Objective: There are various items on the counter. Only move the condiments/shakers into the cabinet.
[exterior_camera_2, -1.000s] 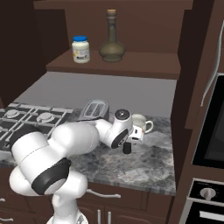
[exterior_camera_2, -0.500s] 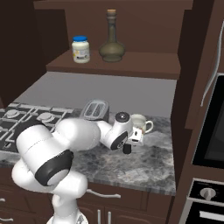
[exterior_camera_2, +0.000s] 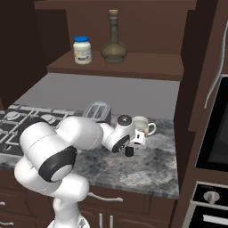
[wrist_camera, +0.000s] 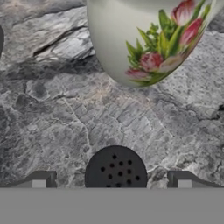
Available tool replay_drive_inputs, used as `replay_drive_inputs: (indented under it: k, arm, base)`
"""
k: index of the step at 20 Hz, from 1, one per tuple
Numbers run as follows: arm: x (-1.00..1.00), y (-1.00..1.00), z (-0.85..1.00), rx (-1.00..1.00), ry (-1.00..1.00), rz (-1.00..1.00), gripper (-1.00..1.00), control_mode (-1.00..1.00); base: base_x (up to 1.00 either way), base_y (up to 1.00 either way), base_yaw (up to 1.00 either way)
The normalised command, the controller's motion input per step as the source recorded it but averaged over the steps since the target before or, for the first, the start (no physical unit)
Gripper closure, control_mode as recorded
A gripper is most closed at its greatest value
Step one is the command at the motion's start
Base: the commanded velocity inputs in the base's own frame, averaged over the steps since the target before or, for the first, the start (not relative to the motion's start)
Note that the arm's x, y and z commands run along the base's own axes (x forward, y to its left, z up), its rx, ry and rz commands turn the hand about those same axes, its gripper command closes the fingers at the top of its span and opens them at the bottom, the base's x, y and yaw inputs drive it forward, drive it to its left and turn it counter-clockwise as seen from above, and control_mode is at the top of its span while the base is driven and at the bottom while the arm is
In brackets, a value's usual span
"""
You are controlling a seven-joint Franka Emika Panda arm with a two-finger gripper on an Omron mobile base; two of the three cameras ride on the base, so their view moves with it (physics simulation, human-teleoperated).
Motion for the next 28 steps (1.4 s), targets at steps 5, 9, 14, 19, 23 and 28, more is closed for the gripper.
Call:
replay_drive_inputs:
  k: [5, 9, 14, 19, 23, 28]
  arm:
    - [0.03, 0.0, -0.02, 0.0, -0.01, 0.0, 1.0, -1.0]
    - [-0.02, 0.0, 0.02, 0.0, 0.0, 0.0, 1.0, -1.0]
    - [-0.25, -0.03, 0.57, 0.0, -0.05, -0.04, 1.0, -1.0]
    - [-0.53, -0.13, 1.0, 0.0, -0.11, -0.16, 1.0, -1.0]
    - [-0.66, -0.09, 1.0, 0.0, -0.09, -0.14, 1.0, -1.0]
    - [-0.71, -0.15, 1.0, 0.0, -0.2, -0.06, 1.0, -1.0]
  base:
    - [0.0, 0.0, 0.0]
    - [0.0, 0.0, 0.0]
    - [0.0, 0.0, 0.0]
    - [0.0, 0.0, 0.0]
    - [0.0, 0.0, 0.0]
    - [0.0, 0.0, 0.0]
